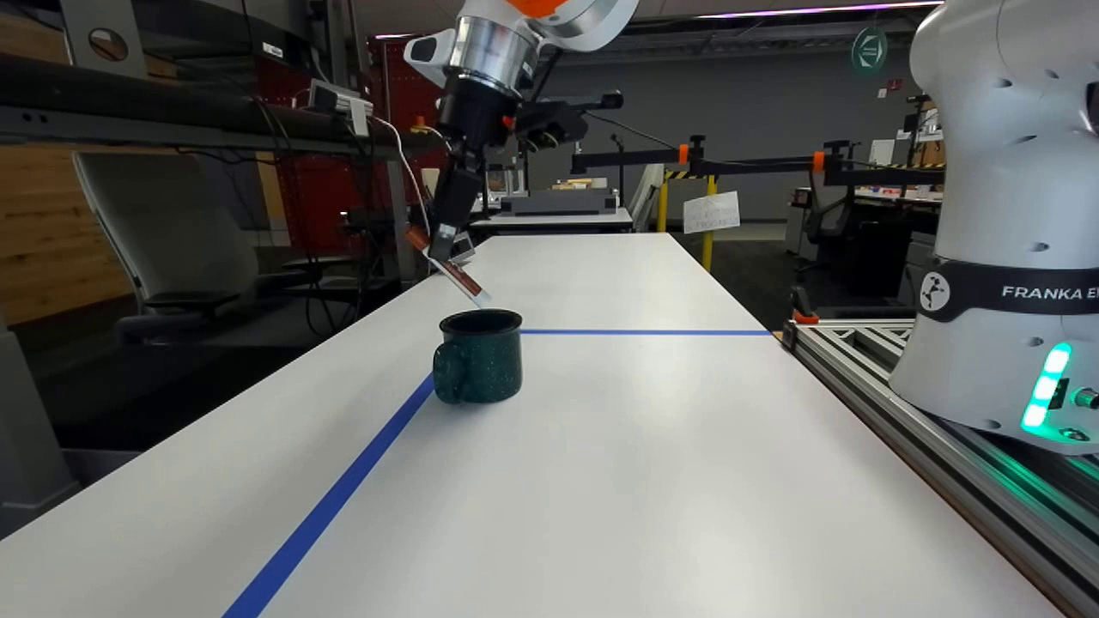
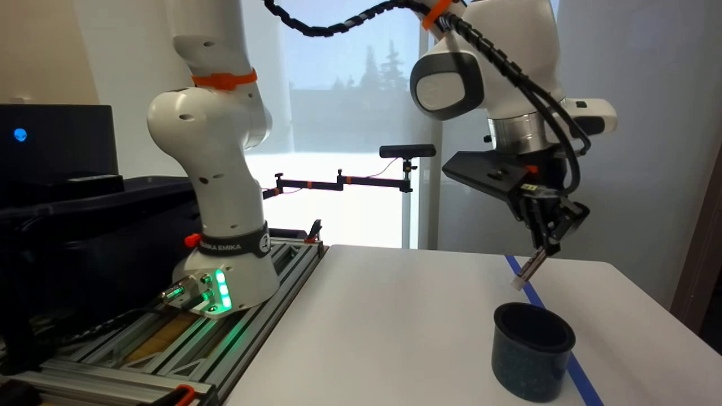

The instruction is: Remove the marker from the cup

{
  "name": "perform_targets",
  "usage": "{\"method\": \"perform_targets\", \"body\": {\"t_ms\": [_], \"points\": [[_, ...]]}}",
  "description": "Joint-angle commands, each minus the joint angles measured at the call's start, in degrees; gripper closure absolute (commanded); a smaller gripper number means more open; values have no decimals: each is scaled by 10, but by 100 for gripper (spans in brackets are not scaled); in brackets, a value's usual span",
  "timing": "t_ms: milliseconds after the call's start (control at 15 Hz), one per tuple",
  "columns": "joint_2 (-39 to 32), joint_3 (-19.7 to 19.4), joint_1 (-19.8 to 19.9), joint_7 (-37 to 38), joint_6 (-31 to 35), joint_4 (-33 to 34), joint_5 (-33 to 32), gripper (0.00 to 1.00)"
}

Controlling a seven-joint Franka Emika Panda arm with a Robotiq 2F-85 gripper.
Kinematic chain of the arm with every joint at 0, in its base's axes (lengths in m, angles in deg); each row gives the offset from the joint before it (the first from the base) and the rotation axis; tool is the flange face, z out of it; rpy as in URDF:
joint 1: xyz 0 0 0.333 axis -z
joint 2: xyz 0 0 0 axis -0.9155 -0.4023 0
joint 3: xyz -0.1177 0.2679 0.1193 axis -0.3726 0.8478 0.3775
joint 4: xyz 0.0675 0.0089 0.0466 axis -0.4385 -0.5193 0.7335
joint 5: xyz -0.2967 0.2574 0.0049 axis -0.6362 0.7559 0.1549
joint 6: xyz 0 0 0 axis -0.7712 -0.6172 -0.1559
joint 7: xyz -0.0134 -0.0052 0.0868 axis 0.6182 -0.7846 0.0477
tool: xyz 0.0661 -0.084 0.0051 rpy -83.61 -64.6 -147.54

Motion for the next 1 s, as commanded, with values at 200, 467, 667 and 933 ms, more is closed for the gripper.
{"method": "perform_targets", "body": {"t_ms": [200,467,667,933], "points": [[35,33,15,38,-84,-39,-50,95],[17,48,13,12,-49,-64,-29,95],[-1,53,14,-14,-17,-78,-14,95],[-34,51,3,-98,57,-91,67,95]]}}
